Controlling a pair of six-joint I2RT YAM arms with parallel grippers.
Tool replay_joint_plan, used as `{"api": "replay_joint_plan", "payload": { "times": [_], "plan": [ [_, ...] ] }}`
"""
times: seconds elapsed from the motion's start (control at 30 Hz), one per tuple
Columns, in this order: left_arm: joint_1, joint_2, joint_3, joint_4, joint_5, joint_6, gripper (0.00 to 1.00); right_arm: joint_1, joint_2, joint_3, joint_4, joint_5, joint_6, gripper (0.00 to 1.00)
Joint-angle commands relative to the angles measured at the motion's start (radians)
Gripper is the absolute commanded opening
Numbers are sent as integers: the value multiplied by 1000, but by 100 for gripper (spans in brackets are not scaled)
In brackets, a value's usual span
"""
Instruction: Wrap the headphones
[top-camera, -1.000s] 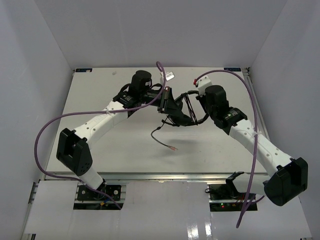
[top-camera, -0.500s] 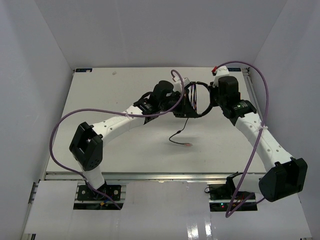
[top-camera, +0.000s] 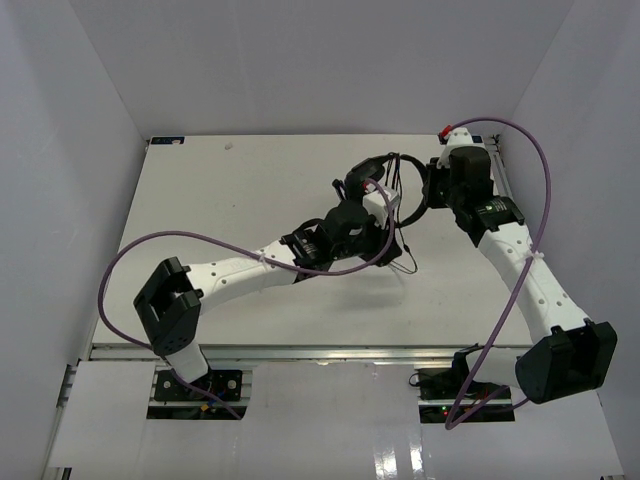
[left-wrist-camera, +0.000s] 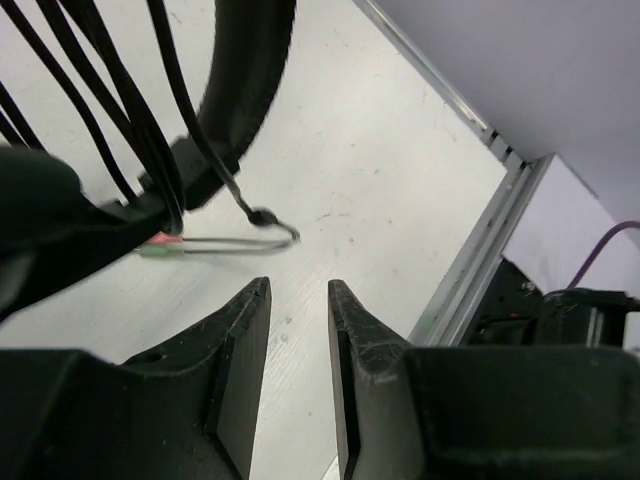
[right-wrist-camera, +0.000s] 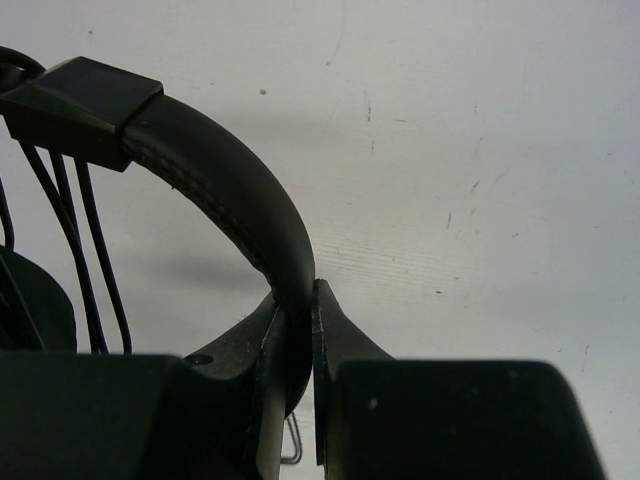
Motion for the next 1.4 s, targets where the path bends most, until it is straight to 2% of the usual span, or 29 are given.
{"api": "replay_joint_plan", "payload": {
  "times": [0.0, 0.17, 0.2, 0.27, 0.3, 0.37, 0.43, 0.5, 0.67, 0.8, 0.97, 1.03, 1.1, 1.3, 1.37],
  "plan": [
    [-57, -101, -121, 177, -135, 122, 42, -11, -60, 83, 32, -61, 51, 8],
    [-100, -235, -374, 400, -153, 201, 53, -15, -78, 89, 19, -91, 42, 8],
    [-104, -248, -440, 459, -149, 224, 57, -17, -80, 90, 18, -99, 42, 8],
    [-109, -265, -585, 579, -140, 268, 79, -19, -82, 91, 14, -113, 42, 8],
    [-109, -261, -624, 659, -135, 297, 83, -20, -82, 92, 14, -121, 46, 8],
    [-109, -229, -712, 808, -119, 358, 85, -24, -84, 93, 10, -149, 49, 8],
    [-109, -198, -744, 891, -104, 383, 86, -25, -85, 94, 6, -167, 51, 8],
    [-109, -103, -775, 1066, -94, 448, 87, -29, -89, 95, -1, -196, 56, 8],
    [-109, 85, -667, 1162, -68, 511, 87, -32, -113, 80, 0, -250, 56, 8],
    [-107, 192, -539, 1122, -53, 535, 87, -33, -129, 66, 3, -271, 56, 8],
    [-106, 286, -433, 1088, -198, 548, 86, -34, -149, 64, -1, -295, 56, 8],
    [-103, 301, -426, 1094, -191, 566, 84, -34, -158, 61, -4, -308, 58, 8],
    [-100, 306, -417, 1069, -145, 573, 75, -35, -164, 55, -2, -317, 60, 8],
    [-98, 316, -419, 1059, -20, 577, 26, -40, -165, 47, 1, -343, 65, 8],
    [-96, 321, -410, 1048, -7, 577, 17, -41, -166, 47, -1, -349, 65, 8]
  ]
}}
